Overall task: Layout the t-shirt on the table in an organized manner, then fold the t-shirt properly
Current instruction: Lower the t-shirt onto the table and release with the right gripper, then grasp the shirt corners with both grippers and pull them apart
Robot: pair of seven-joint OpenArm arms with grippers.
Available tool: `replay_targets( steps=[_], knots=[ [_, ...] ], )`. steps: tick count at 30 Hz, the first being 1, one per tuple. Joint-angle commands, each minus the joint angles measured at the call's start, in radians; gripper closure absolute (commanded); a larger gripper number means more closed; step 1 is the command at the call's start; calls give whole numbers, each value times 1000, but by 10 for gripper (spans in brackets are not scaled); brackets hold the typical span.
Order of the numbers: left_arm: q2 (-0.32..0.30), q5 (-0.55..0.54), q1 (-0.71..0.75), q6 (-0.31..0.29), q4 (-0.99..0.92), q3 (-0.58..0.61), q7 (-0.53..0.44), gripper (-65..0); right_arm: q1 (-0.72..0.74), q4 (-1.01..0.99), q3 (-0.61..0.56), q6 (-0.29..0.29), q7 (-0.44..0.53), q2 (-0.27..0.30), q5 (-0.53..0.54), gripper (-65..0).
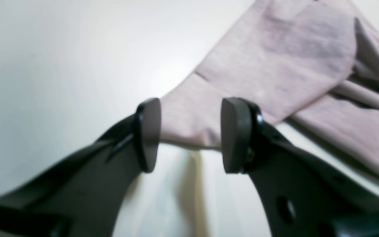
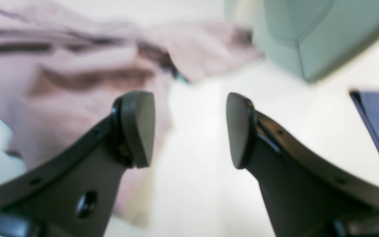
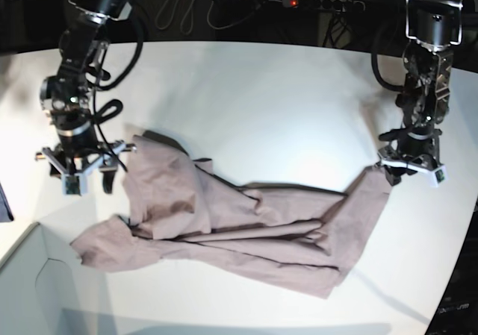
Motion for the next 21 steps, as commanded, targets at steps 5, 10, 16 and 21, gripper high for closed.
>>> replay_targets(
  steps=[5, 10, 16, 21],
  knots=[
    [-14, 6, -21, -2, -34, -70, -23, -289, 16, 12, 48, -7, 32, 9, 13, -348],
    [-11, 6, -82, -8, -172, -69, -24, -289, -4, 12, 53, -7, 32, 9, 13, -348],
    [13, 6, -118, -8, -225, -67, -24, -289, -16, 12, 53, -7, 31, 9, 13, -348],
    [49, 100, -133, -8, -226, -49, -24, -284, -45, 11, 51, -7, 29, 6, 13, -348]
  ],
)
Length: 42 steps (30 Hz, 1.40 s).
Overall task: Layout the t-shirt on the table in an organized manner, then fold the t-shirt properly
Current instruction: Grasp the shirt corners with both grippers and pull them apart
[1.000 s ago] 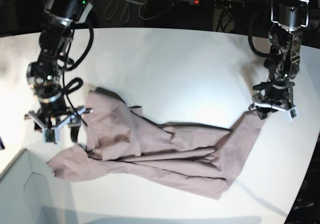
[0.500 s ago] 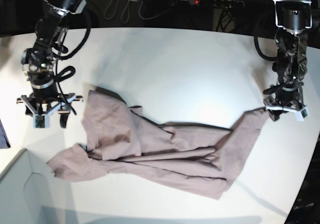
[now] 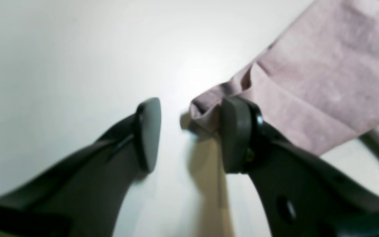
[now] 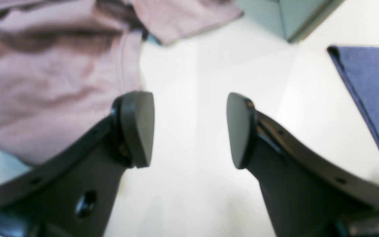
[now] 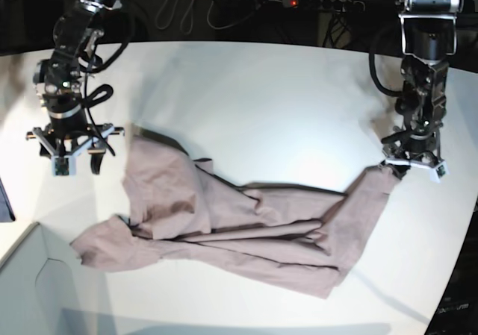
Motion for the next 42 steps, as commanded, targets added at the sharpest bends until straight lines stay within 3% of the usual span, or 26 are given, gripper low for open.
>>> replay_targets(
  steps=[1, 3, 5, 9, 12, 20, 32, 35, 38, 39, 42],
  knots=[
    [1, 19, -28, -6, 5, 11, 3, -283, -1, 15, -5, -7, 28, 0, 12, -348],
    [17, 49, -31, -7, 3, 25, 3, -279, -21, 3, -14, -7, 28, -8, 14, -348],
    [33, 65, -34, -7, 3, 28, 3, -226, -26, -37, -37, -7, 28, -16, 14, -348],
    [35, 63, -34, -7, 3, 28, 3, 0, -27, -82, -71, -7, 28, -22, 14, -348],
    [30, 62, -32, -7, 15, 28, 5, -20, -29, -96, -96, -7, 28, -23, 14, -348],
    [4, 60, -3, -7, 89, 23, 5, 0, -27, -126, -195, -7, 28, -22, 14, -348],
    [6, 60, 23, -7, 107, 23, 6, 0, 20, -293, -200, -7, 31, 14, 14, -340],
    [7, 60, 25, -7, 104, 23, 6, 0, 28, -329, -198, -7, 28, 26, 14, -244],
    [7, 60, 43, -6, 112, 23, 6, 0, 11, -321, -197, -7, 28, 38, 14, -31],
    [7, 60, 49, -6, 118, 23, 6, 0, -4, -307, -197, -7, 28, 38, 14, 0],
    [4, 60, 92, -4, 193, 23, 6, 0, -61, -192, -197, -7, 28, 41, 14, 0]
  ],
)
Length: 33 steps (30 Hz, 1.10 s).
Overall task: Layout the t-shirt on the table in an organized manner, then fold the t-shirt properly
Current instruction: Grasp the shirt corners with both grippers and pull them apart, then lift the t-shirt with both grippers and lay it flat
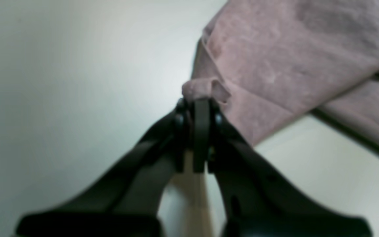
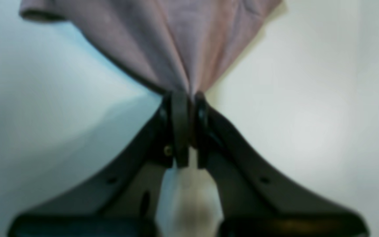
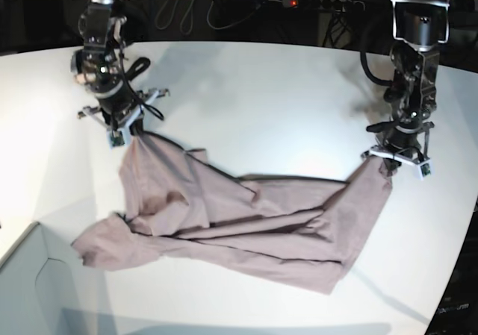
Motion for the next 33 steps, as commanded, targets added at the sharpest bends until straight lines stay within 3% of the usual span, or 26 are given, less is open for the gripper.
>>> replay_targets(
  steps=[1, 6, 9, 14, 17, 25, 28, 33],
  knots=[
    [-14, 1, 5, -6, 60, -4, -25, 0, -7, 70, 3, -4, 29, 7, 12, 0],
    [-14, 1, 123, -2, 295, -9, -25, 0, -96, 321, 4, -2, 29, 7, 12, 0],
    [-6, 1, 200, -7, 438, -82, -25, -2, -119, 435, 50, -2, 31, 4, 19, 0],
    [17, -1, 270, -7, 605, -182, -24, -3, -119, 552, 136, -2, 29, 8, 124, 0],
    [17, -1, 301, -7, 655, -197, -24, -3, -122, 593, 176, 1, 29, 8, 133, 0],
    [52, -1, 407, -9, 662, -203, -24, -1, -146, 598, 262, 196, 28, -15, 131, 0],
    [57, -1, 447, -9, 671, -203, -25, -1, -148, 599, 276, 230, 28, -13, 131, 0],
    [57, -1, 441, -9, 672, -203, -25, -2, -102, 588, 268, 230, 28, 13, 130, 0]
  ],
)
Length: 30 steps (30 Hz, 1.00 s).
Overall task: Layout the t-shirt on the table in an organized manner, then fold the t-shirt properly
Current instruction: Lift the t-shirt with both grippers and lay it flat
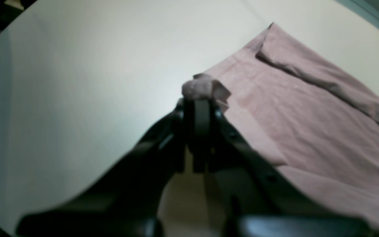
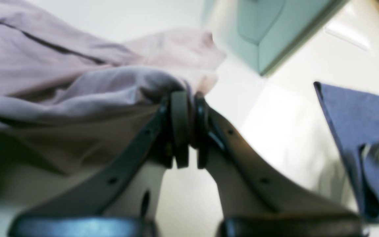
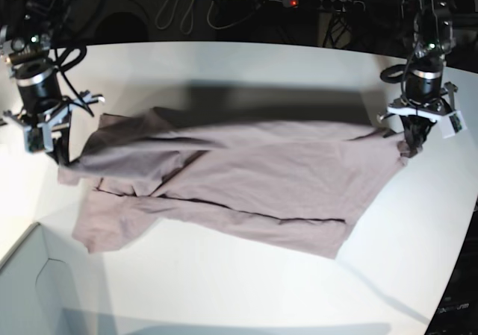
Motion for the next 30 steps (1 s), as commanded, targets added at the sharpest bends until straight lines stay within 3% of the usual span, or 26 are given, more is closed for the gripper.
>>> replay_targets(
  steps=[1, 7, 13, 18, 21, 26, 30],
  knots=[
    [-10, -1, -18, -4, 21, -7, -29, -2, 40, 2, -4, 12, 35, 11, 16, 0],
    [-13, -1, -190, -4, 9, 4, -27, -1, 243, -131, -55, 12, 35, 71, -45, 0],
    [-19, 9, -471, 4, -68, 87, -19, -1, 520, -295, -101, 12, 35, 99, -162, 0],
    [-16, 11, -761, -2, -169, 102, 140, -1, 752, -401, -161, 12, 35, 105, -271, 0],
    [-13, 11, -956, -4, -287, 104, 188, -1, 913, -499, -162, 12, 35, 106, -320, 0],
    [-19, 11, -1227, -4, -494, 151, 183, -1, 1127, -613, -159, 12, 35, 103, -391, 0],
    [-19, 9, -1333, -4, -565, 177, 183, -1, 1226, -654, -161, 12, 35, 103, -397, 0]
  ],
)
